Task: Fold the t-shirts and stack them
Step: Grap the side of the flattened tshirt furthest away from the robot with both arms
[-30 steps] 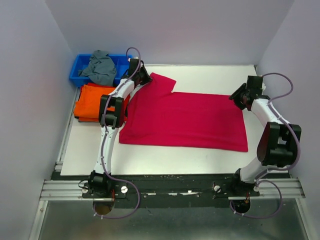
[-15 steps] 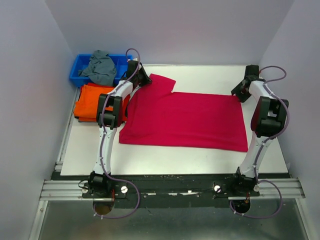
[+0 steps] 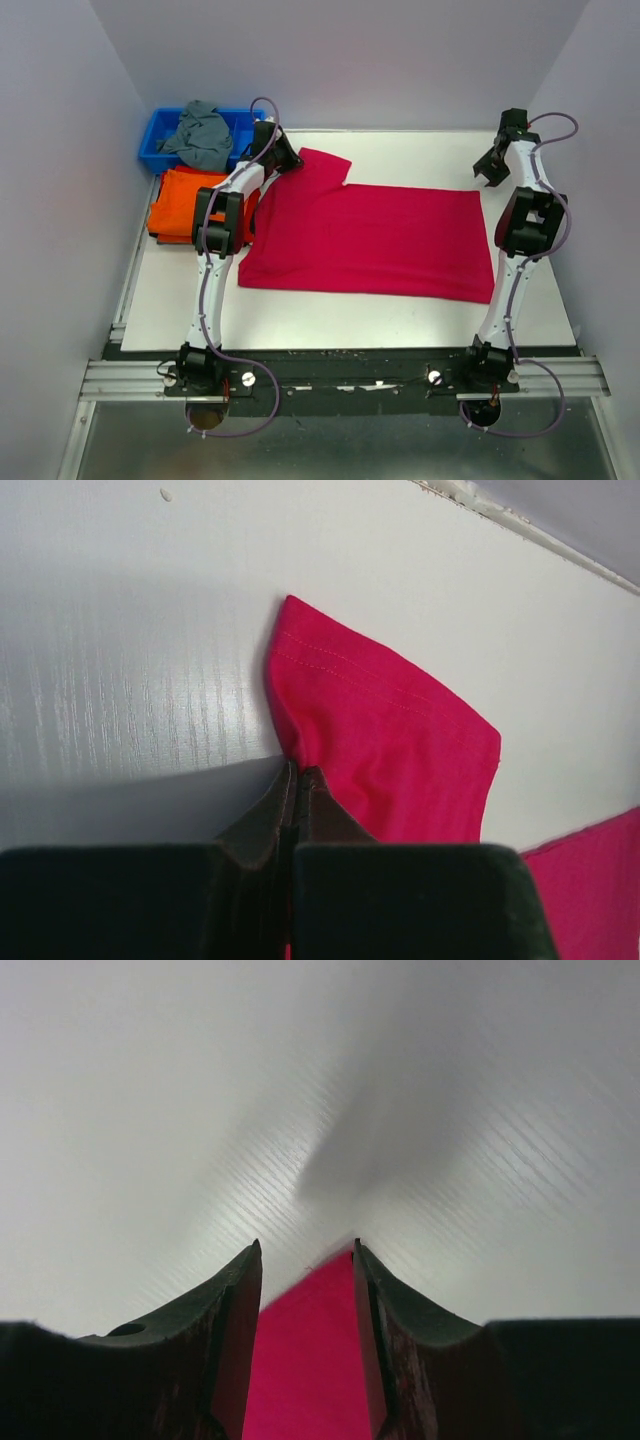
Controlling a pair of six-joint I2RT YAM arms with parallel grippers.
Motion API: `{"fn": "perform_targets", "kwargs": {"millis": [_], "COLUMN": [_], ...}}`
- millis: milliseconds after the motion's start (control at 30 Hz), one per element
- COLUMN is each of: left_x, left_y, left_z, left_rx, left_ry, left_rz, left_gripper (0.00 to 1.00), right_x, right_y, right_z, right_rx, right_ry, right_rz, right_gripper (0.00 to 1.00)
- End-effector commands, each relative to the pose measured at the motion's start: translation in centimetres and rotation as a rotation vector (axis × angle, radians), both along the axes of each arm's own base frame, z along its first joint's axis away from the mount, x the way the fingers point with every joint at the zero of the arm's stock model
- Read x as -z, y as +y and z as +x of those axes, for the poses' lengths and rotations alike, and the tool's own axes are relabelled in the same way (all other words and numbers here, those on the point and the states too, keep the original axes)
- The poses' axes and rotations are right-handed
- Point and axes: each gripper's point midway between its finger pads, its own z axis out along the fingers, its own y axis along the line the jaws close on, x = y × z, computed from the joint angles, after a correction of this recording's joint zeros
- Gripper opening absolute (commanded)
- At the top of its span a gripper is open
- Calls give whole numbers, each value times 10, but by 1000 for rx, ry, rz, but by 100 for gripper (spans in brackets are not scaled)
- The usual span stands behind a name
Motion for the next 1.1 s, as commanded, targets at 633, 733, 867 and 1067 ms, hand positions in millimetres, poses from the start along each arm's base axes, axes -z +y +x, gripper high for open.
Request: {"fn": "perform_targets", "kwargs": {"millis": [633, 733, 867, 1067], "left_x": [-26, -25, -22, -23], "left_y": [18, 30, 43, 56], "left_z": [4, 7, 11, 15], "left_rx": [-12, -30, -46, -65], "left_ry": [-24, -23, -19, -22], "left_rz": [-54, -60, -71, -70], "left_gripper": [0, 0, 0, 0], "right_x": [18, 18, 21, 27], "right_y": [-1, 5, 5, 10], "right_z": [-15, -12, -8, -3], "right_rx": [-19, -39, -47, -58], "right_ry": [147, 137, 129, 131], "right_rz": [-10, -5, -1, 30], "right_gripper": [41, 45, 45, 50]}}
